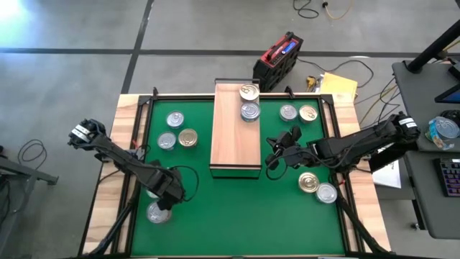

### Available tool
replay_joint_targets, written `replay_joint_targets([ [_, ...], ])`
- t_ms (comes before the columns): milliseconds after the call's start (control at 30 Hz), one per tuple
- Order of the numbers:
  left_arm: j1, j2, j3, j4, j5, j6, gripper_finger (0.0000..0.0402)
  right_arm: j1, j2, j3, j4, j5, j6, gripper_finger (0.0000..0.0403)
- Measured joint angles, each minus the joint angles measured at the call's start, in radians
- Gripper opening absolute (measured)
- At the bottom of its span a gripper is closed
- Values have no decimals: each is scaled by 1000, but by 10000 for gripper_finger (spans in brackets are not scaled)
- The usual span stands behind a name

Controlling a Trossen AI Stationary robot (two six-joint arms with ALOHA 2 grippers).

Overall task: Stack canned seafood by type on shelf
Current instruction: Put the bottom green tuna can on the shelf

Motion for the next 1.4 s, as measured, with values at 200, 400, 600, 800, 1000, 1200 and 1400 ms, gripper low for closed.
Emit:
replay_joint_targets([
  [200, 0, 0, -49, 80, 3, -14, 0, 0, 0, 0, 1, 0, 1, 9],
  [400, 2, 1, -76, 143, 3, -11, 0, 0, 0, 0, 4, 0, 2, 9],
  [600, 2, 1, -84, 149, -7, -10, 0, 0, 0, 0, 4, 0, 2, 9],
  [800, 2, 1, -119, 150, -15, -23, 0, 0, 0, 0, 4, 0, 2, 9],
  [1000, 3, 0, -122, 160, -16, -22, 0, 0, 0, 0, 4, 0, 2, 9],
  [1200, 5, 1, -100, 232, -24, 14, 0, 0, 0, 0, 4, 0, 2, 9],
  [1400, 5, 1, -100, 308, -25, 36, 0, 0, 0, 0, 4, 0, 2, 9],
])
